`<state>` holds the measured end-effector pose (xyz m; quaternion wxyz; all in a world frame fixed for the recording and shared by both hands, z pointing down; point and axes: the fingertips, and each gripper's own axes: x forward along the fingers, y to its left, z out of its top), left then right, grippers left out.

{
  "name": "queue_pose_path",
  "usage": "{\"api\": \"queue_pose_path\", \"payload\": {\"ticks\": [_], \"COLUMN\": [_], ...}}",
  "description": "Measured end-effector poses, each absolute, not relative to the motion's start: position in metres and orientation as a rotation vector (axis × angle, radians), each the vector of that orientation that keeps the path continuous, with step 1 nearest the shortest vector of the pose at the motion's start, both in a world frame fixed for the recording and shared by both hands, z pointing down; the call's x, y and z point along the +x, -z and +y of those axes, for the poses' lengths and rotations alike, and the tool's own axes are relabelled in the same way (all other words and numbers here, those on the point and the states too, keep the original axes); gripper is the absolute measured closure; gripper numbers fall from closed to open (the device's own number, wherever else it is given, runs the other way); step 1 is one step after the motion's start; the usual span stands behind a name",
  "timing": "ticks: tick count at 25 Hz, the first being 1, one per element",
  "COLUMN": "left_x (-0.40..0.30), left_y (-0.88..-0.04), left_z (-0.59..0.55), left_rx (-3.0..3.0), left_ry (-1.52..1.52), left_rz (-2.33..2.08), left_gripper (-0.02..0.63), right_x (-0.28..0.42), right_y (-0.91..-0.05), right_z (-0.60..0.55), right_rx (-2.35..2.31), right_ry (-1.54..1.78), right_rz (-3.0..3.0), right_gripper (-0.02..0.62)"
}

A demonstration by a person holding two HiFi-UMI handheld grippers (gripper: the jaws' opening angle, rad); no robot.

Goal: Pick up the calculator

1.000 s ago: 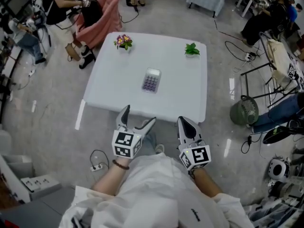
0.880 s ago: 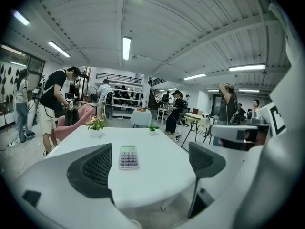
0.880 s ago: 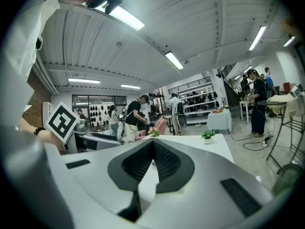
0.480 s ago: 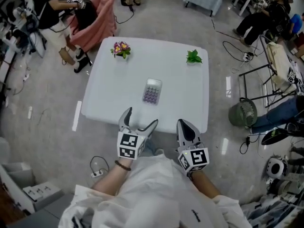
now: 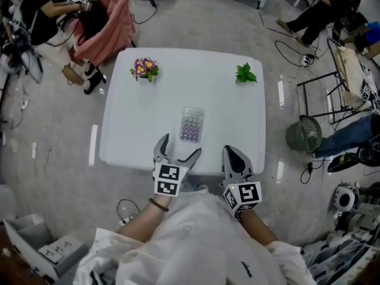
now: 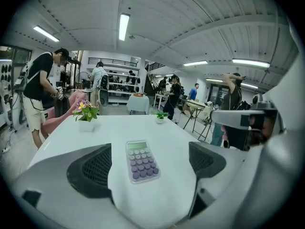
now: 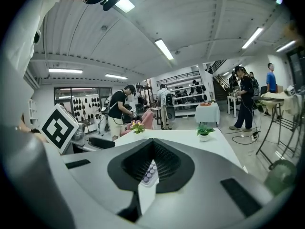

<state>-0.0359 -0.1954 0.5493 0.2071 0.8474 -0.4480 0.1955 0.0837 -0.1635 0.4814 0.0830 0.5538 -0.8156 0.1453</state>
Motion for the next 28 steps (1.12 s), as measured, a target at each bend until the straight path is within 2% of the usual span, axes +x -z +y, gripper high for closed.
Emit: {"api": "queue_pose_path", "payload": {"ticks": [28], "left_x": [-0.003], "left_y": [-0.666], "left_z": [-0.266], "left_rx": [2.150], "left_ry": [-0.788], "left_rz": [-1.210], "left_gripper": [0.121], "right_x": [0.084], "right_y": [-0.556], "right_z": [-0.243], "right_rx": [1.620], "right_ry": [-0.558], "right_rz": [-2.310], "right_gripper": [0.578]}}
